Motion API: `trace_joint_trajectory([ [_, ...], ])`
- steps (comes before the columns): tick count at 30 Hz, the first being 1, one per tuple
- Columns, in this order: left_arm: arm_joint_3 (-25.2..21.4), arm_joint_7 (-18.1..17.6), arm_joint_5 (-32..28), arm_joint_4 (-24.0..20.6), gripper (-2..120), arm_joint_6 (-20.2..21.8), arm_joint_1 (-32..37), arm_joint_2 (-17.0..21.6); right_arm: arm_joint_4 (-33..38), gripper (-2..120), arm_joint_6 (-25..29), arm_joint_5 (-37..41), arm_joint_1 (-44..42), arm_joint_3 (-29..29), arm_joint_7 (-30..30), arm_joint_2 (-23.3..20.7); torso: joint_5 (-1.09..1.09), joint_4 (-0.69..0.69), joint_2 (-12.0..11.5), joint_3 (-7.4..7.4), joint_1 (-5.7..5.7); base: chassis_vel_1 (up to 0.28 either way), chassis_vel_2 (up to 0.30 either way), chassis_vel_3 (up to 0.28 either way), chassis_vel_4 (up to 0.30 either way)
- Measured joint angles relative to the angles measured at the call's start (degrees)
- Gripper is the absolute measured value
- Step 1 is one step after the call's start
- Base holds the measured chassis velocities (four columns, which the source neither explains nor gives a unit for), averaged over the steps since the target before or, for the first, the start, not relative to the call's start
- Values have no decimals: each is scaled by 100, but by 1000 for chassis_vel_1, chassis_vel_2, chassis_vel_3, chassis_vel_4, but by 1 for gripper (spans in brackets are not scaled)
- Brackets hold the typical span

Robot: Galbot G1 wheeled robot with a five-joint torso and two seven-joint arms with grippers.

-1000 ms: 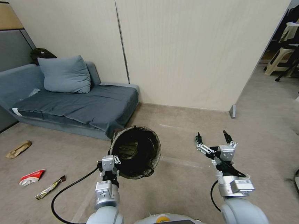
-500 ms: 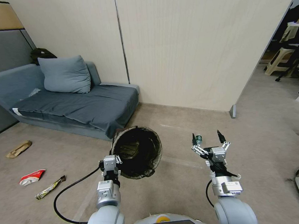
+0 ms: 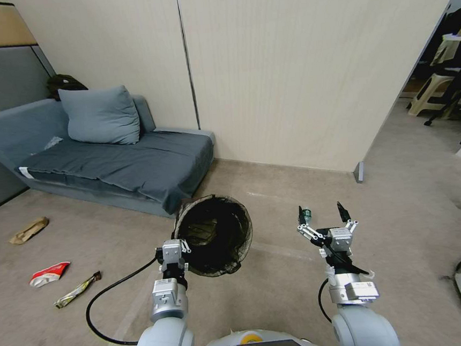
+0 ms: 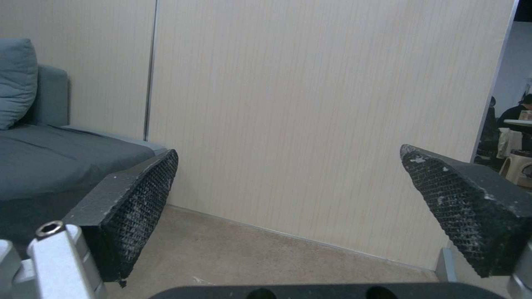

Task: Pick up the trash bin, then pick up the garbage from the floor and place it into the trash bin.

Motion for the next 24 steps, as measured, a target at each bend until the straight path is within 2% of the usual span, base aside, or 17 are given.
trace_joint_trajectory([
  [11, 57, 12, 14, 10, 0, -2, -2, -7, -1, 100, 21, 7, -1, 13, -15, 0, 0, 0, 0, 0, 0, -16, 19, 12, -22],
  [24, 22, 51, 23, 6, 0, -8, -15, -11, -14, 100, 22, 40, 4, 33, -14, 0, 0, 0, 1, 0, 0, -105, 107, 110, -95],
])
